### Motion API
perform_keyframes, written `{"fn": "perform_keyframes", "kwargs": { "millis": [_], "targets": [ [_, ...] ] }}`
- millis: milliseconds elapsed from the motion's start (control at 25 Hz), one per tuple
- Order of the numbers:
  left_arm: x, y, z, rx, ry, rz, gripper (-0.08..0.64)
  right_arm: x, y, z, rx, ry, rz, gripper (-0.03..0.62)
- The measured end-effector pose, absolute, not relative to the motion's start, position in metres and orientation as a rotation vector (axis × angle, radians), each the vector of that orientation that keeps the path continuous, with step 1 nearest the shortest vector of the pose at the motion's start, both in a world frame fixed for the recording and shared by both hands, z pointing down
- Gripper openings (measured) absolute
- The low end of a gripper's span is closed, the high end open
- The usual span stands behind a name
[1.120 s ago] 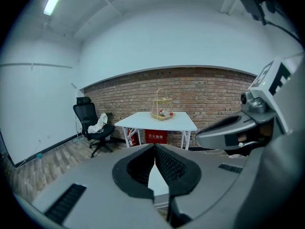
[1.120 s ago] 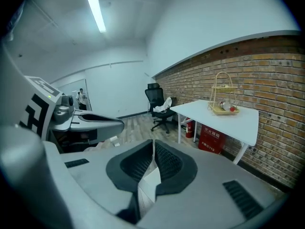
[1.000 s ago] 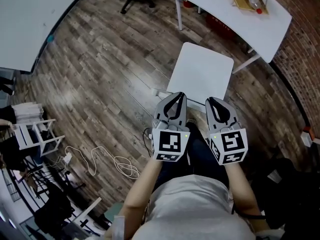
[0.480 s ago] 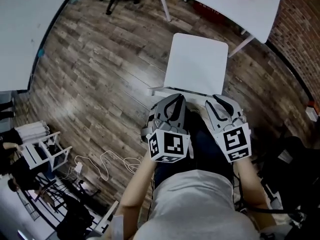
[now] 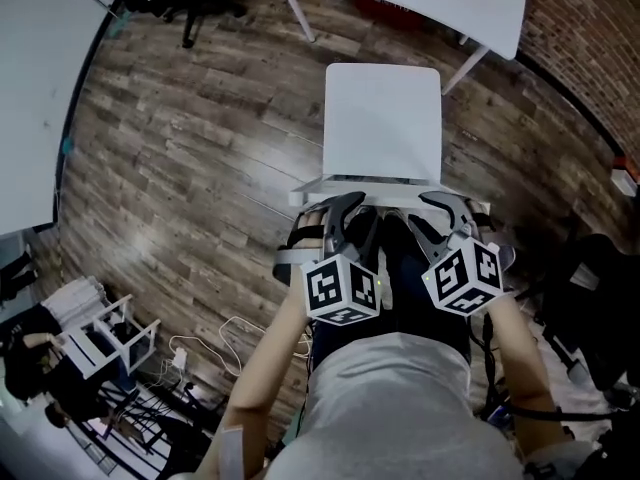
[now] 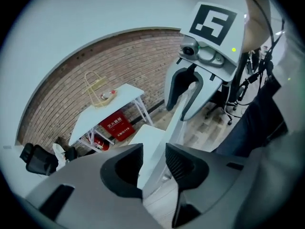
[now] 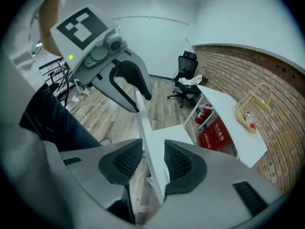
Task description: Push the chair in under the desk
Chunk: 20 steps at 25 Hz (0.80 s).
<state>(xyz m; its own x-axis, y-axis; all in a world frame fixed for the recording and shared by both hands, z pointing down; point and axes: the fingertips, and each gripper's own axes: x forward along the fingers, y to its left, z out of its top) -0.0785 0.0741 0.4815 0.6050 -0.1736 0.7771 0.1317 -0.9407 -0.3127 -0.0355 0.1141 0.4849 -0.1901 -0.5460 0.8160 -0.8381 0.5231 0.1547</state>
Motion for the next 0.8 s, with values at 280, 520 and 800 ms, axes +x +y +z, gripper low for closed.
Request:
{"fn": "perform_keyframes", "kwargs": {
  "millis": [280, 520, 800],
  "targets": [
    [-0.08, 0.071, 0.508, -2.263, -0.139, -1.387, 0.163, -0.026, 0.125, 0.515, 0.93, -1.757, 0.275, 0.155],
    [-0.078, 0.075, 0.522, -2.179, -0.193, -1.456, 0.163, -0.027, 0.125, 0.525, 0.878, -1.705, 0.274, 0.155],
    [-0.07, 0.077, 0.536, -2.041, -0.267, -1.543, 0.16, -0.019, 0.128, 0.538, 0.785, -1.635, 0.292, 0.153]
  ]
}}
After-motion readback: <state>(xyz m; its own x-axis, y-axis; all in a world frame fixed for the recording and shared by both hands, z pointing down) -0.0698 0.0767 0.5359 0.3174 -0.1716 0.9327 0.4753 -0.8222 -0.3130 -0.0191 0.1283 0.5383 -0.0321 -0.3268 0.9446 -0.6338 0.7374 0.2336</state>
